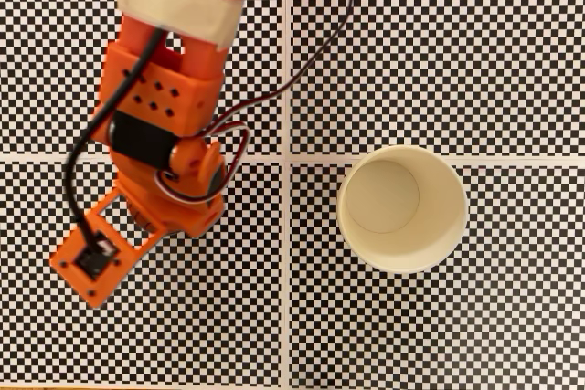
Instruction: Grasp basketball and place into cup.
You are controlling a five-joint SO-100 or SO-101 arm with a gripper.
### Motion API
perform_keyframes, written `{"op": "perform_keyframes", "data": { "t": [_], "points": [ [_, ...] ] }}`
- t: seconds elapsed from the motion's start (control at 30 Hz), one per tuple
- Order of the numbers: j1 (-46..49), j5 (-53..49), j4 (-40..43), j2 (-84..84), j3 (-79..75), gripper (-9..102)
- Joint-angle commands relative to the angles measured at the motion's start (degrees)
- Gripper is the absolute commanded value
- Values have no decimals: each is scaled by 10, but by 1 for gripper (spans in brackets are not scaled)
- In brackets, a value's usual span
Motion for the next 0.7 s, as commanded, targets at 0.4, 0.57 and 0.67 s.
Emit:
{"op": "perform_keyframes", "data": {
  "t": [0.4,0.57,0.67],
  "points": [
    [17,-32,0,149,83,19],
    [11,-29,0,227,124,19],
    [5,-29,0,286,159,20]
  ]
}}
